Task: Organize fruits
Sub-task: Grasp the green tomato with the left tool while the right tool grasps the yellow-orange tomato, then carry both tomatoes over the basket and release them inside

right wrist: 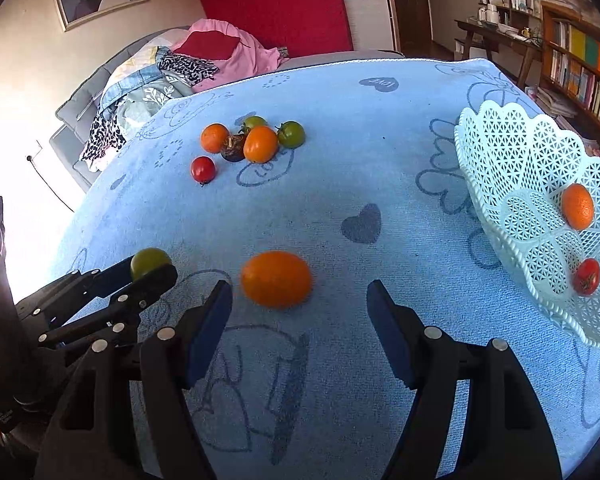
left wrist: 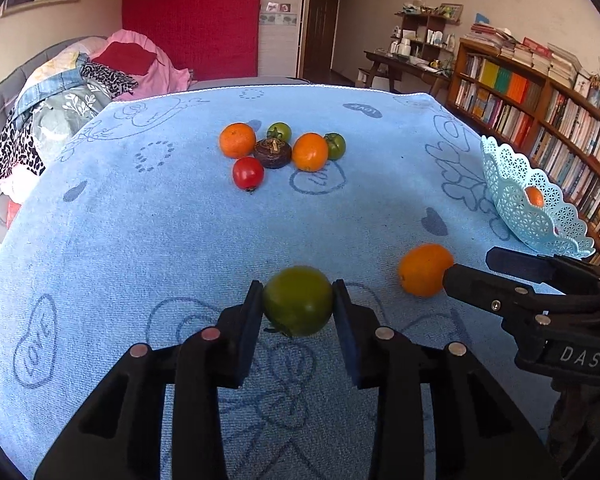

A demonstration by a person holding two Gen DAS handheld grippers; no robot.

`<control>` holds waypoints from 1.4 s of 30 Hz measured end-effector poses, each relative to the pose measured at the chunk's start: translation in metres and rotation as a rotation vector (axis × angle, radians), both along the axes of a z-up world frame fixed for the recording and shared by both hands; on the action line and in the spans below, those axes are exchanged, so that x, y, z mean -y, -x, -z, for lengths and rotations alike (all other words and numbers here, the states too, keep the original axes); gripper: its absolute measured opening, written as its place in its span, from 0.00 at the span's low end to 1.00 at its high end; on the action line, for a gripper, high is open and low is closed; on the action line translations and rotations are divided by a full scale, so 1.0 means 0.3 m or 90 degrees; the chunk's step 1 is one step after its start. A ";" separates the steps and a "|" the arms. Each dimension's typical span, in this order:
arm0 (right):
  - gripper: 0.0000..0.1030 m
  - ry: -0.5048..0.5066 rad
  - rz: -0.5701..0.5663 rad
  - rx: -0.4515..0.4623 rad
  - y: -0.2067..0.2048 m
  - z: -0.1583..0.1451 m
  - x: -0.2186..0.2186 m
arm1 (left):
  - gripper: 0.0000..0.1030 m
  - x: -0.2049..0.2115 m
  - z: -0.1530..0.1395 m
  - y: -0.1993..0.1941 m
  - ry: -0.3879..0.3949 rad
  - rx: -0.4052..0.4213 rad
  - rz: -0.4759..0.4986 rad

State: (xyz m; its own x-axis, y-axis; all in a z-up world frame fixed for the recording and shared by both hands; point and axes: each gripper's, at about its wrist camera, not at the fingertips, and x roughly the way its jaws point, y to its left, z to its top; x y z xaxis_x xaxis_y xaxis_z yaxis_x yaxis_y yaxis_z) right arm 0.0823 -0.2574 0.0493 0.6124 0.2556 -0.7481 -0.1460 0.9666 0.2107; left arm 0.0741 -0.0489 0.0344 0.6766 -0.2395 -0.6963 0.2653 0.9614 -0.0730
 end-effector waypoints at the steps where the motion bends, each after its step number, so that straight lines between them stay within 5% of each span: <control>1: 0.69 0.002 -0.002 0.000 -0.005 0.003 -0.010 | 0.34 -0.009 0.000 0.000 0.002 -0.001 -0.005; 11: 0.67 0.034 -0.032 0.003 -0.051 0.035 -0.096 | 0.34 -0.037 0.008 0.005 0.000 -0.007 -0.018; 21: 0.45 0.073 -0.030 -0.005 -0.084 0.081 -0.111 | 0.34 -0.034 0.017 -0.005 -0.002 -0.017 -0.021; 42: 0.44 0.045 -0.023 0.031 -0.025 0.008 -0.078 | 0.34 -0.005 -0.015 0.011 -0.023 0.004 -0.025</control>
State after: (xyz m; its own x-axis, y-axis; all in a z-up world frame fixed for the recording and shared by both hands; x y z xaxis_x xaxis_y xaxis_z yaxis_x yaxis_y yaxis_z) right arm 0.0898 -0.2341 0.0469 0.6398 0.2265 -0.7344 -0.1901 0.9725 0.1344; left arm 0.0709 -0.0473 0.0389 0.6899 -0.1870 -0.6993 0.2272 0.9732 -0.0361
